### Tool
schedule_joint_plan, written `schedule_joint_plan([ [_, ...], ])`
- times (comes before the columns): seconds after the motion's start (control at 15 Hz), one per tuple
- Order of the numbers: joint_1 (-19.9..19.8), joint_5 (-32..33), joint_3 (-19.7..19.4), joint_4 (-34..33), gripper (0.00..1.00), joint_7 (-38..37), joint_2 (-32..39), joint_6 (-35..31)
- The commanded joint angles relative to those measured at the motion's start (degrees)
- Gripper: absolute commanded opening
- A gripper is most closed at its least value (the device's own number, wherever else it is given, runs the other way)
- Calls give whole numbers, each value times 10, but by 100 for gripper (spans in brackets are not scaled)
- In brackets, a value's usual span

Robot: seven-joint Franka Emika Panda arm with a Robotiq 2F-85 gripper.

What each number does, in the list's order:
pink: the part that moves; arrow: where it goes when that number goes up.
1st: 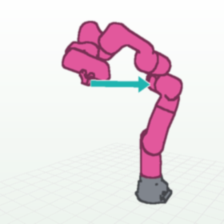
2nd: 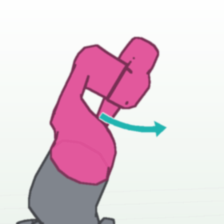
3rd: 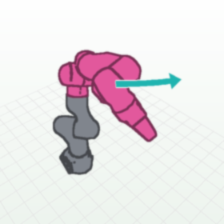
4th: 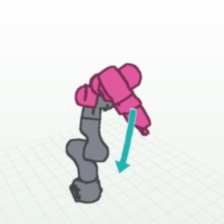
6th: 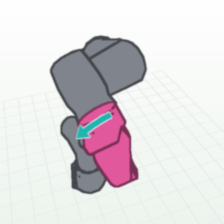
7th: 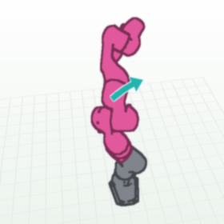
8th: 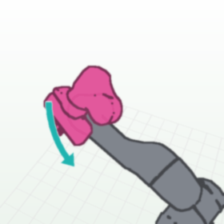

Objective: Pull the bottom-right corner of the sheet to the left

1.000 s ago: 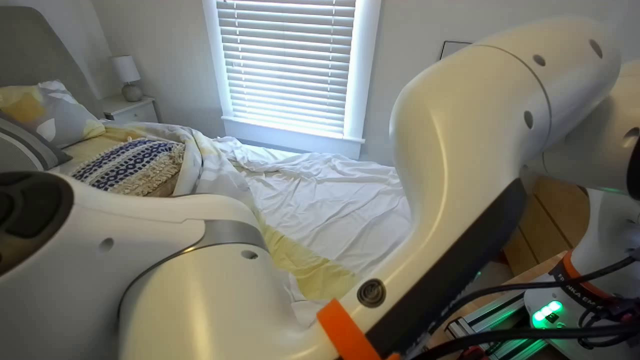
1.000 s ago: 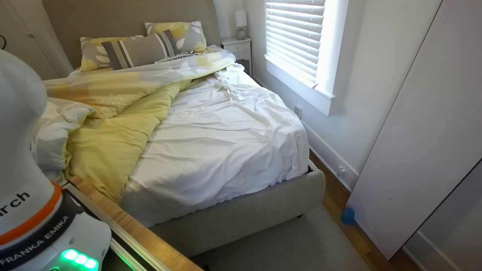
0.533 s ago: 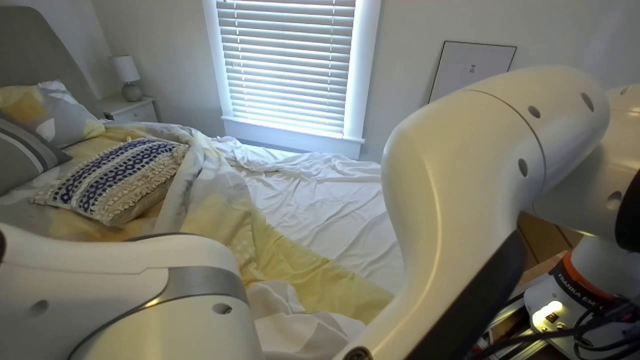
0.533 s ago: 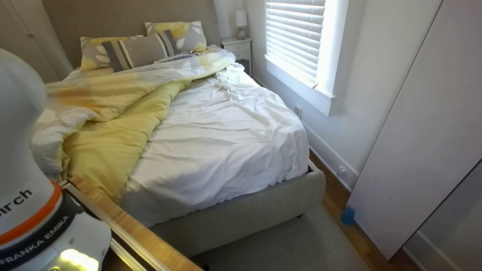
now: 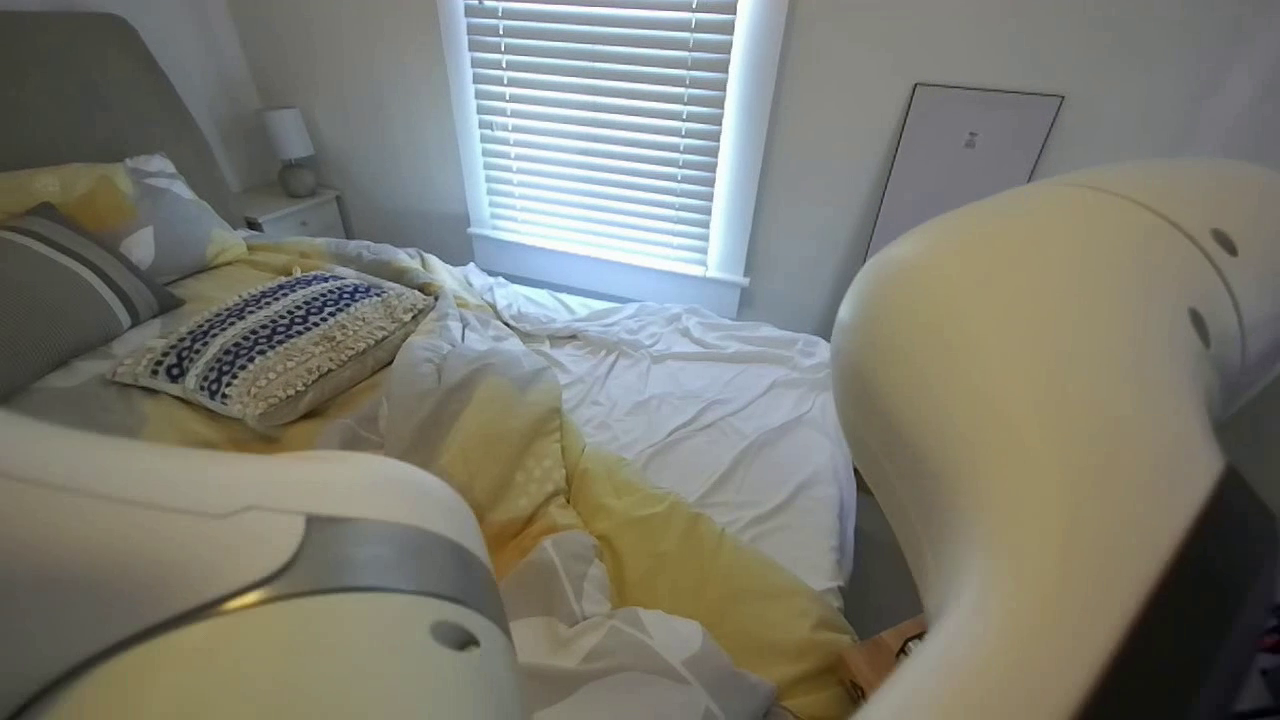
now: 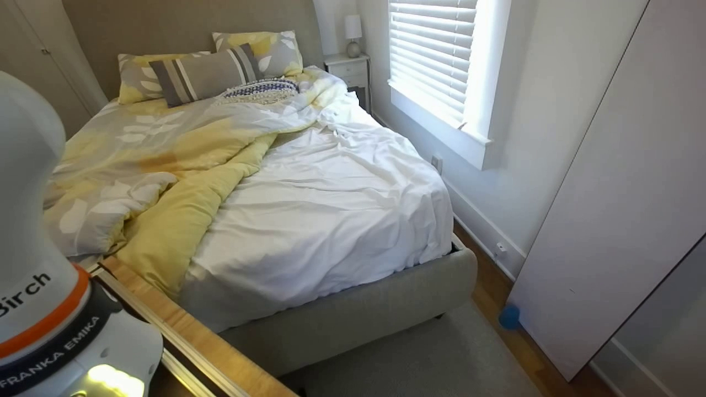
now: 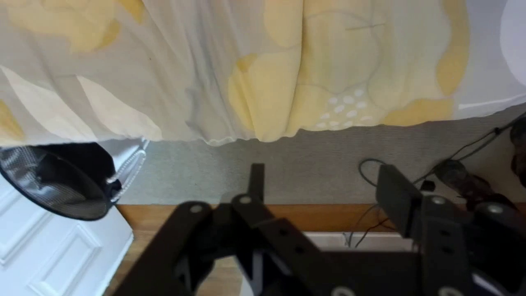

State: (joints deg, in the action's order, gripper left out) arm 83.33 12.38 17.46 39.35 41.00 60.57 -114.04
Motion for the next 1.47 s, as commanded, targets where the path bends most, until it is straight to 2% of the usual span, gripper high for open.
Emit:
schedule_joint_plan([
  [0.0, -9, 3, -28, -14, 99, -61, 20, 12],
  [0.33, -24, 1, -62, -5, 100, -109, 39, 16],
  [0.47, -36, -2, -71, 17, 100, -136, 29, 12],
  [0.87, -87, -19, -85, 144, 100, -287, -57, -29],
  [1.2, -117, -23, -88, 266, 100, -432, -118, -121],
  [1.33, -117, -7, -103, 317, 100, -499, -144, -183],
  [1.4, -116, -11, -92, 225, 100, -441, -92, -132],
])
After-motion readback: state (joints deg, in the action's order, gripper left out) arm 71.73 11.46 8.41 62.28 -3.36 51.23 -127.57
